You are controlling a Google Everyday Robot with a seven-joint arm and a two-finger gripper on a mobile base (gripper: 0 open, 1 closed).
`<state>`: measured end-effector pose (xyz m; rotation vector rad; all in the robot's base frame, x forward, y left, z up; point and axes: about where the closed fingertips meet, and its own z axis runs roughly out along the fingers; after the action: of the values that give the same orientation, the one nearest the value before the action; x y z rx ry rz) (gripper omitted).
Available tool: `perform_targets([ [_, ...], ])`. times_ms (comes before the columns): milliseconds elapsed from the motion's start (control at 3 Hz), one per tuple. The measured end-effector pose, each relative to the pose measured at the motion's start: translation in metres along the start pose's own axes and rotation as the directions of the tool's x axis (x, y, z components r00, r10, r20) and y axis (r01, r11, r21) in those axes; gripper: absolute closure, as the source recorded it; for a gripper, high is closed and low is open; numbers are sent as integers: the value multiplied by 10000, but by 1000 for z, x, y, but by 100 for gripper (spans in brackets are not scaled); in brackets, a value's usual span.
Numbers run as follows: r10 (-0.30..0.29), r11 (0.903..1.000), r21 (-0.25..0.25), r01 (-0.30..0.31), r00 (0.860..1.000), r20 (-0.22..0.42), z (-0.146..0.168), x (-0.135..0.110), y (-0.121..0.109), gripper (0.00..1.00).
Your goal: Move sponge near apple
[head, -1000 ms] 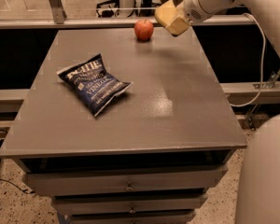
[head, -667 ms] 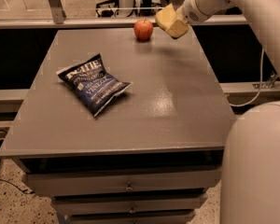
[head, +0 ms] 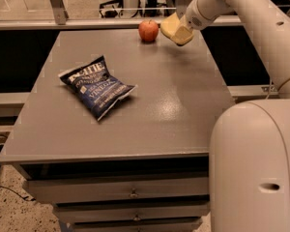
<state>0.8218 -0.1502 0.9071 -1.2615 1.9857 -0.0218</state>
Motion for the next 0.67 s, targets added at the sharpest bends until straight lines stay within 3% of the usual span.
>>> perform_targets([
  [667,-99,9993,-366,90,9997,-220,17,-3,5,38],
])
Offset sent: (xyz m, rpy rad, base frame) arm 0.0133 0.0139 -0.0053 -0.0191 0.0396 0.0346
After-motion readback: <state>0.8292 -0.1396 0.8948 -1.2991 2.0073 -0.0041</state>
